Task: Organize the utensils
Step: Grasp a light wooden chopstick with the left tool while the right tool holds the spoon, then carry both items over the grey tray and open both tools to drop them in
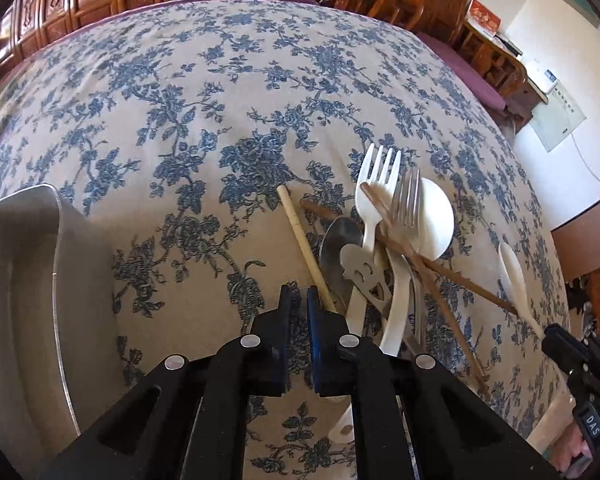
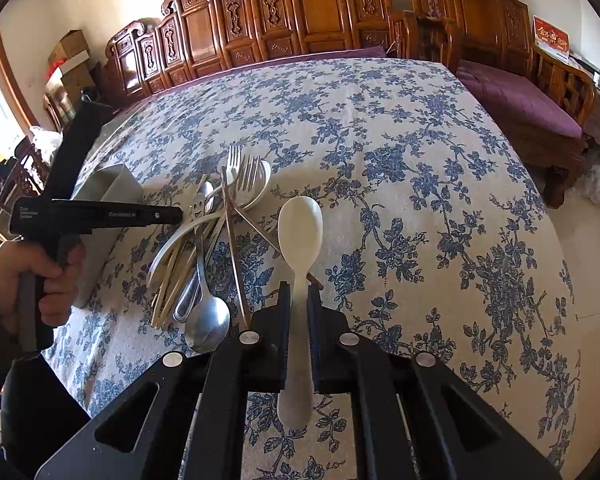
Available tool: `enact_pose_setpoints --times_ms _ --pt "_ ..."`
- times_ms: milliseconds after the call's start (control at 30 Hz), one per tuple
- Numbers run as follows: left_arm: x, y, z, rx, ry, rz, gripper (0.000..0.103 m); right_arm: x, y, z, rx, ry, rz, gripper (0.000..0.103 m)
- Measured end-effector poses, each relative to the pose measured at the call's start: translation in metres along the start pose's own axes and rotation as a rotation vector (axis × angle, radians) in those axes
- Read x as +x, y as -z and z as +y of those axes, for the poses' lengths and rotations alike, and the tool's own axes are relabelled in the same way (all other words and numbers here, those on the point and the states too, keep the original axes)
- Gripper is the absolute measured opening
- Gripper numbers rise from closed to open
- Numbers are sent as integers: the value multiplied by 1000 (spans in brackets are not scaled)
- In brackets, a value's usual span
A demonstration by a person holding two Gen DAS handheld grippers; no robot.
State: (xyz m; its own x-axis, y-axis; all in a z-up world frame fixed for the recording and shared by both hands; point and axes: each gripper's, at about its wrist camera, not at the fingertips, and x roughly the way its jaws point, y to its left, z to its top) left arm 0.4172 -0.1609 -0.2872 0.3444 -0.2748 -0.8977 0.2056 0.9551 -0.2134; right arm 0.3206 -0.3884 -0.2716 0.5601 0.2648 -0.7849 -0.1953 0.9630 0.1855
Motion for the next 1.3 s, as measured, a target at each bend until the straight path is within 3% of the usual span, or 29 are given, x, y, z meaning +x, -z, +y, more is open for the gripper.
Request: enact_pose_setpoints --times_ms 100,433,600,900,1033,1300 --pt "0 -1 -7 9 22 -6 7 0 0 0 2 1 0 10" --pt "11 -4 -25 57 -41 19 8 1 1 -2 3 3 2 4" --pt "10 -4 -18 42 -29 25 8 6 2 -2 -1 5 12 3" --pt "6 -2 -6 52 -81 18 8 12 5 -4 -8 37 27 4" --pt "6 0 -8 83 -98 8 5 19 7 -6 5 31 40 29" --pt "-12 0 10 31 -56 -24 4 40 12 -1 -23 92 101 30"
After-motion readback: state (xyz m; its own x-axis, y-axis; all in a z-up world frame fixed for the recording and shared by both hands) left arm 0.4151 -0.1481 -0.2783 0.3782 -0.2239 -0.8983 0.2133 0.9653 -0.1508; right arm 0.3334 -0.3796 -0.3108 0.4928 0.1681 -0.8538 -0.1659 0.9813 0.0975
